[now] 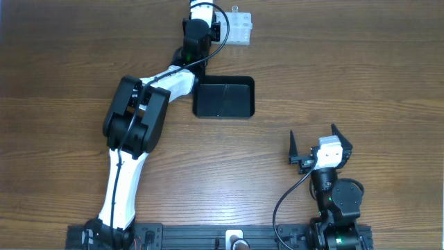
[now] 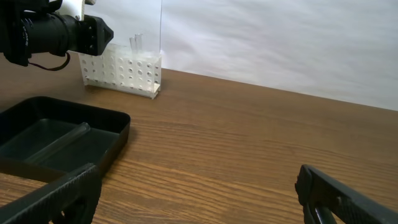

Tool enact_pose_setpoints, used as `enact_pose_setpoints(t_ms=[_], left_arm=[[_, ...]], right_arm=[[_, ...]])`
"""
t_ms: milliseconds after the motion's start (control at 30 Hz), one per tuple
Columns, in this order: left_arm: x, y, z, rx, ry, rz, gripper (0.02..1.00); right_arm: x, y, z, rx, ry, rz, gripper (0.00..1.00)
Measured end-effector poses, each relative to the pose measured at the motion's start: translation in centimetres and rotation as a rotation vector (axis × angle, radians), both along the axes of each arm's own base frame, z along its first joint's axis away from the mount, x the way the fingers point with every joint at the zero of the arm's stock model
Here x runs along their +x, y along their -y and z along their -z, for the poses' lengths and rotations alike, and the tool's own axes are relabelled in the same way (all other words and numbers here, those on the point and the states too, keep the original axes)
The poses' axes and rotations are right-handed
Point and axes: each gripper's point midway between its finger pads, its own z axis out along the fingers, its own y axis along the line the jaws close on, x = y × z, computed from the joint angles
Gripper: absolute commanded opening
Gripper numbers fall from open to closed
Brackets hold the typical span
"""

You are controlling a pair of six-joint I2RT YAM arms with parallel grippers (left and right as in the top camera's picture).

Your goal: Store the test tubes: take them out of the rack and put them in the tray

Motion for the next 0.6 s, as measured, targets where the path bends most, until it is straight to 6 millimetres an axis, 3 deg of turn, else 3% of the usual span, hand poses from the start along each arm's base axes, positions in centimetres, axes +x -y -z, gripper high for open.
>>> enact_pose_setpoints(t_ms=[600], left_arm=[[-0.02,0.10,0.00,-0.001,0.000,0.005,0.198]], right_arm=[[0.00,0.00,0.00,0.000,0.000,0.000,0.993]])
